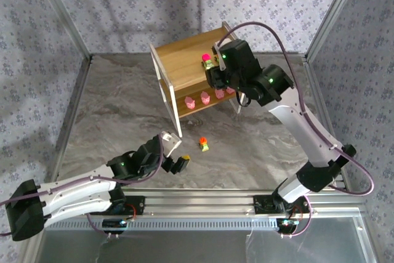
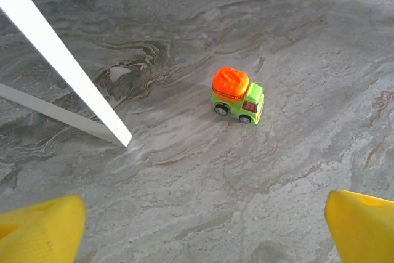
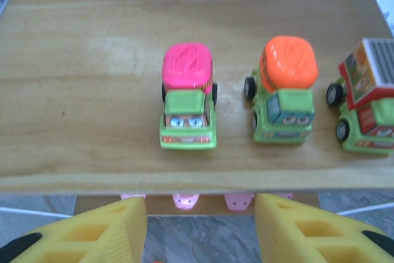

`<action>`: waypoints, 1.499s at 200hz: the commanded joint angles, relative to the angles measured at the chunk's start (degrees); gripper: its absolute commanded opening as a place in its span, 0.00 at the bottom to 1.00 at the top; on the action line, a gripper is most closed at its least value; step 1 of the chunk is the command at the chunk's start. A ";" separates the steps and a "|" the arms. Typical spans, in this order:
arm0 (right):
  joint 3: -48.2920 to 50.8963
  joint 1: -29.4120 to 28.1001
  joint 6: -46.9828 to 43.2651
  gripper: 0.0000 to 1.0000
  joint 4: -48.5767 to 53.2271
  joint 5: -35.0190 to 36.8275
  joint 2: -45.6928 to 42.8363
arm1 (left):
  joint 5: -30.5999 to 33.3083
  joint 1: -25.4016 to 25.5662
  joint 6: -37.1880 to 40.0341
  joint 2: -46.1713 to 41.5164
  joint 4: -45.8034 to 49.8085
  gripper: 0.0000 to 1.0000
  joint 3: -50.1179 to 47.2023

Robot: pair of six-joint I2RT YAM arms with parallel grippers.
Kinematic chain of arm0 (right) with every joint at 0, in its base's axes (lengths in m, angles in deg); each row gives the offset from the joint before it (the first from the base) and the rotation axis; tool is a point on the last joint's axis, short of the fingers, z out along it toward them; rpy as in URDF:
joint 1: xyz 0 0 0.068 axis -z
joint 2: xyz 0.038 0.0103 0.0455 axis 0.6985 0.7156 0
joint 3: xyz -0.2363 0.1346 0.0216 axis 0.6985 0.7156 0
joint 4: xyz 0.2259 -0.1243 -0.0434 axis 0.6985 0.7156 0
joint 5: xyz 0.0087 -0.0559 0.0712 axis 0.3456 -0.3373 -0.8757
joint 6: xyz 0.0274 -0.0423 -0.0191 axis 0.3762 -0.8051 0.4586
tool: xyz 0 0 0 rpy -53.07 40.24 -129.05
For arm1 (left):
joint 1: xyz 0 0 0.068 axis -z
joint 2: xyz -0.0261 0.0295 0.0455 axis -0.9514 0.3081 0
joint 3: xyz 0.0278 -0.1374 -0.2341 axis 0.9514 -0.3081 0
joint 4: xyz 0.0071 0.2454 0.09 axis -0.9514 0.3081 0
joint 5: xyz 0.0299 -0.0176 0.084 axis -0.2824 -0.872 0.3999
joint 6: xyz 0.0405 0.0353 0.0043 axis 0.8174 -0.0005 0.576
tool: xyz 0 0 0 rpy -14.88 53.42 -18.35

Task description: Place and organize the plastic toys onto the shelf

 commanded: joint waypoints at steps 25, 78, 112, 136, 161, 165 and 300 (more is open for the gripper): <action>8.19 -2.18 1.83 0.52 -2.55 2.88 -6.04 | 0.22 0.61 0.79 2.20 -1.60 0.99 3.24; 19.52 -3.76 4.58 0.52 -5.57 2.77 -10.10 | 0.72 0.55 0.62 5.37 -0.88 0.99 4.46; 26.02 -5.74 6.71 0.52 -7.83 2.70 -11.24 | 0.31 0.62 0.58 7.14 -0.70 0.99 5.09; 29.48 -7.03 8.33 0.52 -9.28 3.01 -11.57 | 0.15 0.61 0.51 8.10 -0.61 0.99 5.44; 33.40 -7.57 10.17 0.53 -11.04 2.07 -11.98 | -0.41 0.62 0.45 9.62 -0.35 0.99 6.07; 33.94 -7.70 10.43 0.53 -11.23 1.92 -11.98 | -0.55 0.61 0.48 9.83 -0.35 0.99 6.14; 49.13 -10.05 17.65 0.56 -20.37 -2.95 -9.65 | -3.96 0.61 0.97 11.76 0.08 0.99 7.12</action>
